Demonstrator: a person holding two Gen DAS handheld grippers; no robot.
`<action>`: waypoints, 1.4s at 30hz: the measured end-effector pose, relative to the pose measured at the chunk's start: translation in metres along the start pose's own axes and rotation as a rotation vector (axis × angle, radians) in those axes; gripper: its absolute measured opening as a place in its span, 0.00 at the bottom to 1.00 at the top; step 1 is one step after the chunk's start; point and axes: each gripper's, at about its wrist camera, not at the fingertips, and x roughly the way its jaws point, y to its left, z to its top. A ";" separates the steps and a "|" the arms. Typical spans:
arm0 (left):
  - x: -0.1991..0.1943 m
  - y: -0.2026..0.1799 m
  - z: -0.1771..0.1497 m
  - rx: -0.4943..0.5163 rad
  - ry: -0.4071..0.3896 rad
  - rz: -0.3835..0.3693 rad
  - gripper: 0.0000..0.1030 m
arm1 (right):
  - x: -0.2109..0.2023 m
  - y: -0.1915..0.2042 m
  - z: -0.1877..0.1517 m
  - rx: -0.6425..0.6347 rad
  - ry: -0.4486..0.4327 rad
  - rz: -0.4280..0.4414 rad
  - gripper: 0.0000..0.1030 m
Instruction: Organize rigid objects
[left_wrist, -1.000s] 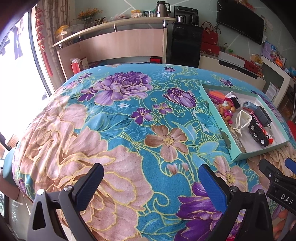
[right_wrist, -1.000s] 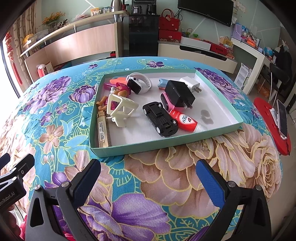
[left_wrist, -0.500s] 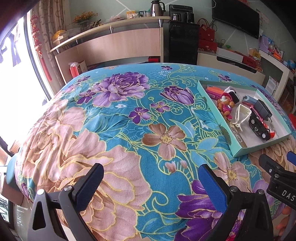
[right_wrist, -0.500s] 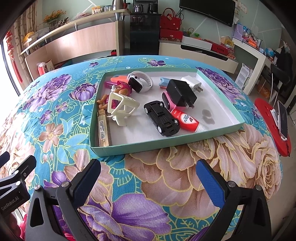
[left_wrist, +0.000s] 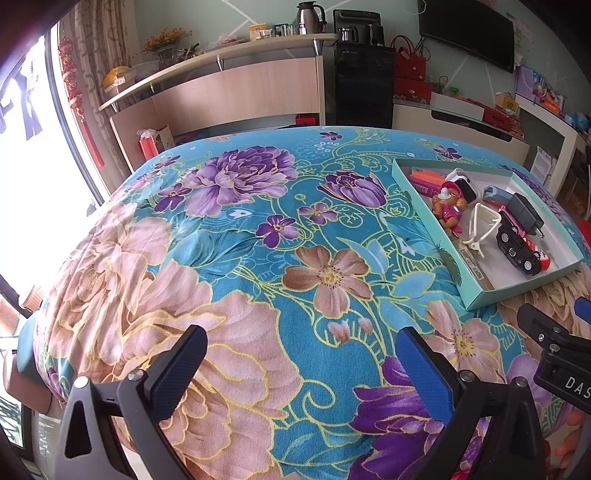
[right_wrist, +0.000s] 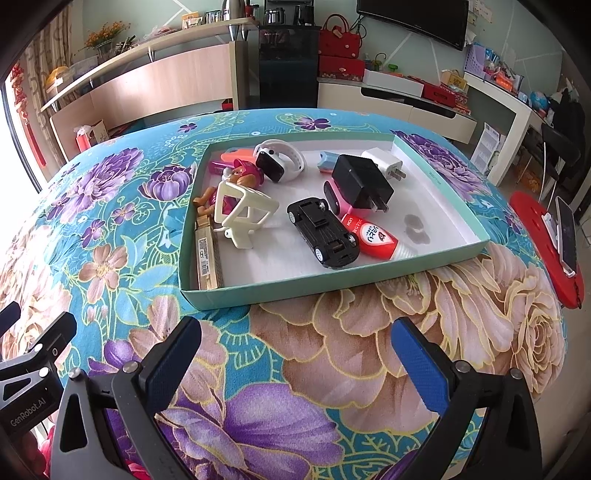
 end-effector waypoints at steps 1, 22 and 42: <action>0.000 0.000 0.000 0.000 0.000 0.002 1.00 | 0.000 0.000 0.000 -0.001 0.000 0.000 0.99; 0.004 -0.002 -0.001 0.014 0.019 0.011 1.00 | 0.001 0.002 -0.001 -0.007 0.005 0.000 0.99; 0.005 -0.001 -0.001 0.010 0.022 0.015 1.00 | 0.002 0.003 -0.001 -0.012 0.006 0.000 0.99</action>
